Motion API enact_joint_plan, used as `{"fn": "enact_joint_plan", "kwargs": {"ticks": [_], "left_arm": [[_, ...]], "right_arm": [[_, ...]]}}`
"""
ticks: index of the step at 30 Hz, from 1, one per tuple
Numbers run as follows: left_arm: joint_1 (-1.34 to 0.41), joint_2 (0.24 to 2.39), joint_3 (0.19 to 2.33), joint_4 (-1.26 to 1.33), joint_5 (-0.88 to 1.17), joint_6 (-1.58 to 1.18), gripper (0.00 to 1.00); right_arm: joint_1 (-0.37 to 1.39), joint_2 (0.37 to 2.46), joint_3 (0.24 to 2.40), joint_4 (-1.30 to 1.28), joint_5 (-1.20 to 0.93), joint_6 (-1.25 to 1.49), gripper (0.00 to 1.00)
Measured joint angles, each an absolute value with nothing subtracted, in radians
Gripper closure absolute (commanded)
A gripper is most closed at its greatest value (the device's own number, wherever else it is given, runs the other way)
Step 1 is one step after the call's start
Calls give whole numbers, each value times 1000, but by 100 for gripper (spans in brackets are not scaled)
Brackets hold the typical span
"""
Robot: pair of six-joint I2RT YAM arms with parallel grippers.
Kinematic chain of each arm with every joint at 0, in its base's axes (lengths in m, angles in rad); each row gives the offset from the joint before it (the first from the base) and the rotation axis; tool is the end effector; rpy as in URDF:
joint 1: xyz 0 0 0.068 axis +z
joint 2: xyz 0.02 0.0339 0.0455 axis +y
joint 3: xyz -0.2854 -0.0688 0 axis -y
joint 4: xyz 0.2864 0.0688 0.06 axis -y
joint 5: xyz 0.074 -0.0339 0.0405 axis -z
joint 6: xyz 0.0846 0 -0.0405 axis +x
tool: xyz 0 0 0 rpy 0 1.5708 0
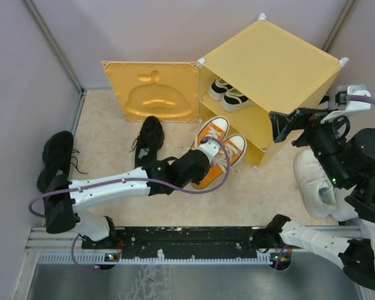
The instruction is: Place and organize the shoes in the shoe cabinet
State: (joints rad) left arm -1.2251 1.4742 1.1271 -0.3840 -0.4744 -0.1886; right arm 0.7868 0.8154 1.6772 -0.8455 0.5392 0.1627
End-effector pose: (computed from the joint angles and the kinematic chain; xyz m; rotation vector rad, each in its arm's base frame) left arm 0.1696 -0.3570 0.2569 0.8851 2.0323 -0.2338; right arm 0.1097 0.0485 0.5801 -0.0599 1.5651 0.3300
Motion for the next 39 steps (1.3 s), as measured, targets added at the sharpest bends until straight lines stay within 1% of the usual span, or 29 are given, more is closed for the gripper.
{"fn": "enact_joint_plan", "kwargs": {"ticks": [8, 15, 22, 30, 34, 39], "left_arm": [[-1148, 1489, 1272, -273, -548, -69, 100], [-1108, 1690, 1478, -208, -558, 28, 100], [-1074, 1895, 1680, -185, -466, 88, 100], [-1052, 1951, 1760, -170, -386, 101, 100], [-1037, 1966, 1768, -158, -325, 89, 100], [-1028, 2033, 1834, -152, -241, 85, 100]], "right_arm": [[787, 855, 1766, -888, 518, 134, 3], [787, 892, 1769, -899, 499, 123, 3], [787, 890, 1769, -905, 497, 123, 3], [787, 882, 1769, -906, 499, 123, 3], [787, 868, 1769, -906, 505, 123, 3], [787, 854, 1767, -906, 511, 123, 3]]}}
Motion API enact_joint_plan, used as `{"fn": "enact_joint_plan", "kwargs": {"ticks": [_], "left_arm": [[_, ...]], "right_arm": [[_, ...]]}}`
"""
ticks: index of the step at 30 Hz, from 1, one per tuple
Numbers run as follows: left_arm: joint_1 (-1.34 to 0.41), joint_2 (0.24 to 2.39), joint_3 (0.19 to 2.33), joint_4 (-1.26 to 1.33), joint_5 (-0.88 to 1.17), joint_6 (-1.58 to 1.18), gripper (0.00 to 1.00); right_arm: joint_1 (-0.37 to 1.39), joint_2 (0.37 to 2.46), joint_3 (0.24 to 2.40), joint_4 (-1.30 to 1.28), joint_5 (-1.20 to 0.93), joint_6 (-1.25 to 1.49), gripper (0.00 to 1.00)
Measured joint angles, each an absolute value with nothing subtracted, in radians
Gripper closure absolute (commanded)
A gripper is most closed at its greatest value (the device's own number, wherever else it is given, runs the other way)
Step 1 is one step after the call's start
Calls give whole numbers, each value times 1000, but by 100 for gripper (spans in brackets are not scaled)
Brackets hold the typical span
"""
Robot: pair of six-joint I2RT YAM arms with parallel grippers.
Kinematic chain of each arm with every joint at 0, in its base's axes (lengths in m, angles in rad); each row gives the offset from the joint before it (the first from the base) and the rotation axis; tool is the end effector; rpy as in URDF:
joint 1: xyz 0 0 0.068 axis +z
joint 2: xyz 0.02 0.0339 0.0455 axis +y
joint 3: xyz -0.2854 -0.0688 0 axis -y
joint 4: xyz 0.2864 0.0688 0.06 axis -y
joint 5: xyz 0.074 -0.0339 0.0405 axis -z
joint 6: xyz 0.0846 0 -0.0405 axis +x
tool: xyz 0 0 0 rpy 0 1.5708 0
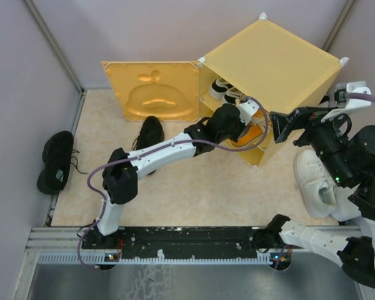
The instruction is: Place and organize the shoes in the shoe cabinet
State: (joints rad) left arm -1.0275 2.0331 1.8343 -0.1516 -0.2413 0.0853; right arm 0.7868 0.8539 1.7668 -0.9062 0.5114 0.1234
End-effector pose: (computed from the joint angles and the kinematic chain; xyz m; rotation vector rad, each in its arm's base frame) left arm 0.3205 -0.4917 0.3176 0.8778 1.7203 -0.4028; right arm 0.1055 0.0472 0.5929 -0.1169 1.5693 0.3161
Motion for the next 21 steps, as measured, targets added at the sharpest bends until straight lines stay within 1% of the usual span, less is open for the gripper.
{"fn": "enact_joint_plan", "kwargs": {"ticks": [5, 13, 14, 15, 18, 21], "left_arm": [[-1026, 2099, 1899, -160, -164, 85, 100], [-1026, 2153, 1985, -201, -99, 110, 100], [-1026, 2154, 1987, -205, -93, 114, 96], [-1025, 2154, 1990, -210, -87, 119, 88], [-1024, 2154, 1999, -225, -66, 134, 74], [-1023, 2152, 2005, -206, -49, 147, 56]], "right_arm": [[787, 839, 1748, -905, 522, 124, 3], [787, 826, 1723, -906, 525, 128, 3], [787, 823, 1721, -907, 526, 131, 3], [787, 822, 1720, -907, 525, 133, 3], [787, 816, 1715, -908, 526, 136, 3], [787, 815, 1714, -906, 525, 139, 3]]}}
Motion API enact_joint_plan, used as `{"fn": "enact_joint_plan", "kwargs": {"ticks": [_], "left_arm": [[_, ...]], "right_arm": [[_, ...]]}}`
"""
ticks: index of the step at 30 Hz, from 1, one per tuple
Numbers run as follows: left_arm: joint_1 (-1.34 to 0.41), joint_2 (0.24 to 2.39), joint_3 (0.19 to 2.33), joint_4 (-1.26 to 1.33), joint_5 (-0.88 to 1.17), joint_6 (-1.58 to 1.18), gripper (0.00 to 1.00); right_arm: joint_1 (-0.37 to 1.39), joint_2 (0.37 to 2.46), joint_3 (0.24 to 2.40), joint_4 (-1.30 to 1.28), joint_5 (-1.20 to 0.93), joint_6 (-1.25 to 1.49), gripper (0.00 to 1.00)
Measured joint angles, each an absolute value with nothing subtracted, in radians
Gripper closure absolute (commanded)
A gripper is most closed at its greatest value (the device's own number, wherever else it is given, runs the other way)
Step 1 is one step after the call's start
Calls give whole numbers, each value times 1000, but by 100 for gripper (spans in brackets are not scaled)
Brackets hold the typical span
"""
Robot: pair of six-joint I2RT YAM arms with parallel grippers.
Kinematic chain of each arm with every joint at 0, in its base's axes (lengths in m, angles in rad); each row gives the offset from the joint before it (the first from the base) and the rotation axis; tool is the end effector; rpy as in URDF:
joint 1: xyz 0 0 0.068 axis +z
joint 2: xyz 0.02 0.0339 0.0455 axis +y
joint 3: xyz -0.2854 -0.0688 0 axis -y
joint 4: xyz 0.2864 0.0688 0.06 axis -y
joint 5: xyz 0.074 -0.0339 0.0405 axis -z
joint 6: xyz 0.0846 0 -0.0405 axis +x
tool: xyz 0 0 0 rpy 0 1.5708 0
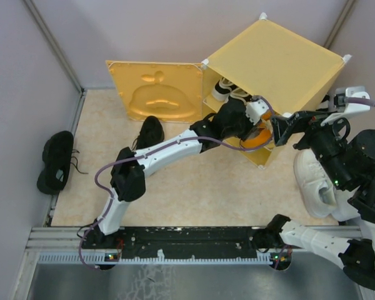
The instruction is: Place and organize the shoes in the shoe cabinet
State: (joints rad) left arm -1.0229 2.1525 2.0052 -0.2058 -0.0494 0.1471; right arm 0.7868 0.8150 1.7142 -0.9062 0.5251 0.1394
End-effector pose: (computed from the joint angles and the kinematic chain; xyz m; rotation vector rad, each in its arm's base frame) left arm 0.3253 -0.5251 0.3145 1.0546 1.6533 -0.5358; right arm 0.1025 0.0428 0.5817 -0.0997 1.5822 0.3112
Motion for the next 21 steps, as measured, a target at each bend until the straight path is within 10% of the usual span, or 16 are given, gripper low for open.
{"fn": "enact_joint_plan", "kwargs": {"ticks": [12, 18, 21], "left_arm": [[-1024, 1978, 2024, -101, -40, 178, 22], [-1024, 1844, 1862, -53, -42, 188, 29], [-1018, 1753, 1727, -15, -56, 186, 57]], "right_arm": [[787, 820, 1694, -901, 509, 149, 3], [787, 825, 1694, -900, 506, 154, 3], [787, 826, 1691, -900, 507, 155, 3]]}}
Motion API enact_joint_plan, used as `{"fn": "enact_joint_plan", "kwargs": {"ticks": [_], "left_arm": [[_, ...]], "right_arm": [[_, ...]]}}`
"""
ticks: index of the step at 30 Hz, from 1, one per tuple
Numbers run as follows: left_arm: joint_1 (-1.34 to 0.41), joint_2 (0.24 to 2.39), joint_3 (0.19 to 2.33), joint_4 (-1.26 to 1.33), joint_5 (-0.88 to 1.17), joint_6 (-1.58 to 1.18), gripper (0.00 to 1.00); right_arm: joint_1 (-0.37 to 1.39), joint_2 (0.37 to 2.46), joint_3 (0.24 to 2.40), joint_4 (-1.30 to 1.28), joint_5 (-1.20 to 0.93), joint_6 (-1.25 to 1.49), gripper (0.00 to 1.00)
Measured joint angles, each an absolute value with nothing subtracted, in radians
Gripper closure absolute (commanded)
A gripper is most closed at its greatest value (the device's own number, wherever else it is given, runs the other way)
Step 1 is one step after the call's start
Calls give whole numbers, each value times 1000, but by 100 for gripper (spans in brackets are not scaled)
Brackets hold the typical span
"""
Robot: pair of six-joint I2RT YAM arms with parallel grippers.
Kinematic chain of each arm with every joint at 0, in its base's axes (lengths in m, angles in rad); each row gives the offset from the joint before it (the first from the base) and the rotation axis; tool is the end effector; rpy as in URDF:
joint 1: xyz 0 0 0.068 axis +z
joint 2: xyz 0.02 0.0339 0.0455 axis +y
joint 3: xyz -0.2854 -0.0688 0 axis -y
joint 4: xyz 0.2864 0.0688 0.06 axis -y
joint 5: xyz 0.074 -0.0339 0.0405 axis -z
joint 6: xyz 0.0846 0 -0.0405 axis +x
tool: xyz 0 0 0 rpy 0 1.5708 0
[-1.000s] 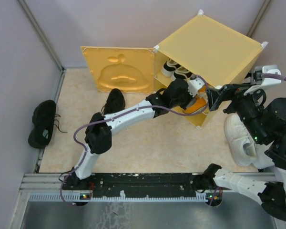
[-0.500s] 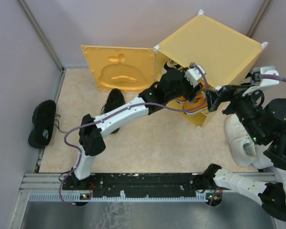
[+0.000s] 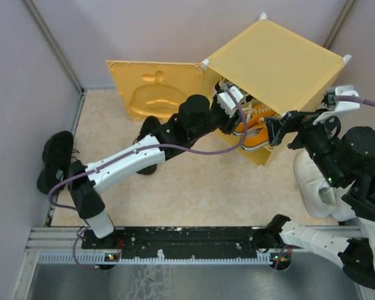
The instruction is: Place and organize the shoes in the shoe cabinet
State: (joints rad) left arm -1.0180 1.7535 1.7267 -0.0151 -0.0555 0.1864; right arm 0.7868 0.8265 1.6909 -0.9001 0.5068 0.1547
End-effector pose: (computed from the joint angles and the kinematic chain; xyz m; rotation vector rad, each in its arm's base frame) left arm 0.2760 -0.4385 0.4398 0.8957 1.3804 -0.5954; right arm 0.1101 0.0523 0.5750 -0.1146 1.6074 0.3234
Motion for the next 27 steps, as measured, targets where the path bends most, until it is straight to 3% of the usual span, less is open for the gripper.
{"fn": "enact_joint_plan", "kwargs": {"ticks": [2, 9, 27], "left_arm": [[-1013, 1713, 1649, 12, -68, 177, 66], [-931, 1718, 1479, 102, -32, 81, 74], [-887, 1861, 1452, 163, 139, -30, 81]], "right_arm": [[787, 830, 1688, -902, 507, 158, 3], [787, 836, 1682, -902, 509, 160, 3], [787, 844, 1682, -903, 559, 148, 3]]}}
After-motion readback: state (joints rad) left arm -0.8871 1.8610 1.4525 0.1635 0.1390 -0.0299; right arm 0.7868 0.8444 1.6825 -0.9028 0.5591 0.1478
